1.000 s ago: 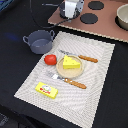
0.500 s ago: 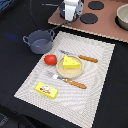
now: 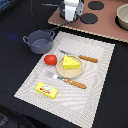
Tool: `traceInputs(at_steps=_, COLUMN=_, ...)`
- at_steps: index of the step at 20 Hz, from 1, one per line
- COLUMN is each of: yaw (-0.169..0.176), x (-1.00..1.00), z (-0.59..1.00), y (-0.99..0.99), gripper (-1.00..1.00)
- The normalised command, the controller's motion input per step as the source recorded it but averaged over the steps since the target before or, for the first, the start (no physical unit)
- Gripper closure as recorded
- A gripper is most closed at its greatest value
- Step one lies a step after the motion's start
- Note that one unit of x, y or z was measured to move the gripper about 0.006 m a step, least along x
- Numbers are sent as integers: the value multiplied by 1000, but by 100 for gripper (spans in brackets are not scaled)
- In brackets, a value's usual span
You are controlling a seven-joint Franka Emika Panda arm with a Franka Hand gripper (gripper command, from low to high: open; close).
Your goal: Interact with the objects in diverse but meaningful ways.
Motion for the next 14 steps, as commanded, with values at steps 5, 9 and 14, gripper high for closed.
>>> traceInputs(at_steps=5, yaw=0, x=0, z=-137, y=89, gripper=100)
traceInputs(at_steps=9, yaw=0, x=0, z=151, y=28, gripper=100)
traceInputs(at_steps=14, yaw=0, x=197, z=954, y=0, gripper=100)
